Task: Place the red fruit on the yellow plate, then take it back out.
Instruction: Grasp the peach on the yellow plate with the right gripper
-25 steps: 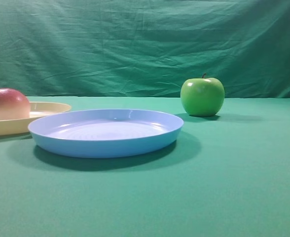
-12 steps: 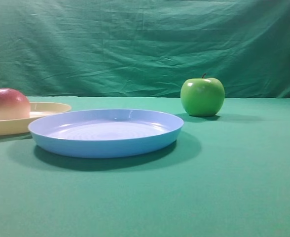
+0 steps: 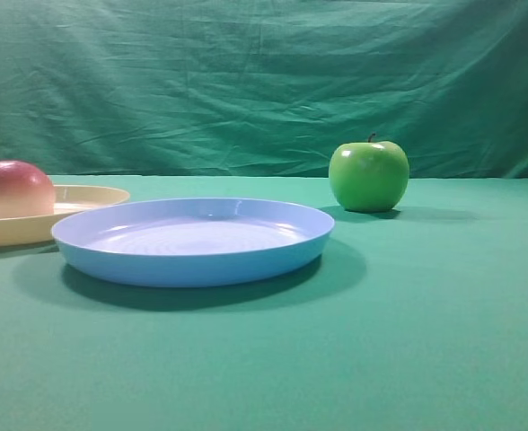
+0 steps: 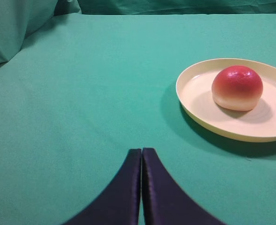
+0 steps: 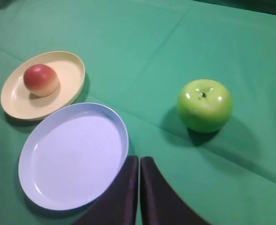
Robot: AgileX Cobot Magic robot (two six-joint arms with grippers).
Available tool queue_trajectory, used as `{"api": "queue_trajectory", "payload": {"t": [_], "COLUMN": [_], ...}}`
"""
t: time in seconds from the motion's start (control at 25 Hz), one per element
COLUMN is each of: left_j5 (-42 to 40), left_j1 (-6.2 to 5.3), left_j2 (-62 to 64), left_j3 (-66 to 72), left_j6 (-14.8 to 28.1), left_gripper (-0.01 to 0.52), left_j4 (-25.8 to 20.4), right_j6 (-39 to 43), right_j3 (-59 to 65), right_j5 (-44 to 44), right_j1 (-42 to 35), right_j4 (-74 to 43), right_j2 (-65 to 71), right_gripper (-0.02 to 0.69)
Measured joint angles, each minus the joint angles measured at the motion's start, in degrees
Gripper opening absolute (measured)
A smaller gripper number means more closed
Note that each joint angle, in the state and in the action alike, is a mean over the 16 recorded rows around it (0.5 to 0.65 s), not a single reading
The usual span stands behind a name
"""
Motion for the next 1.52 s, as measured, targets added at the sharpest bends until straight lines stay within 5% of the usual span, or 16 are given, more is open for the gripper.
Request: {"api": "queue_trajectory", "payload": {"t": [0.24,0.68,0.96,1.52], "left_j5": [0.00,0.00,0.00,0.00], "left_j1": [0.00,0.00,0.00,0.00], "left_j2": [0.00,0.00,0.00,0.00], "left_j3": [0.00,0.00,0.00,0.00], "left_j6": [0.00,0.00,0.00,0.00], "left_gripper": [0.000,0.000,0.000,0.000], "left_j4": [0.00,0.00,0.00,0.00], "right_j6": [-4.88,2.69,6.47,-3.15], "right_j3": [-5.26,-14.63,-17.65,-30.21], "right_j5": [-2.15,-8.96,-10.54,-3.98], "right_j1": [6.99,19.35,21.96,24.42], "right_j4": [6.03,7.29,9.35,9.22], "right_j2": [10.43,23.74,29.55,37.02], "right_gripper": [0.000,0.000,0.000,0.000]}}
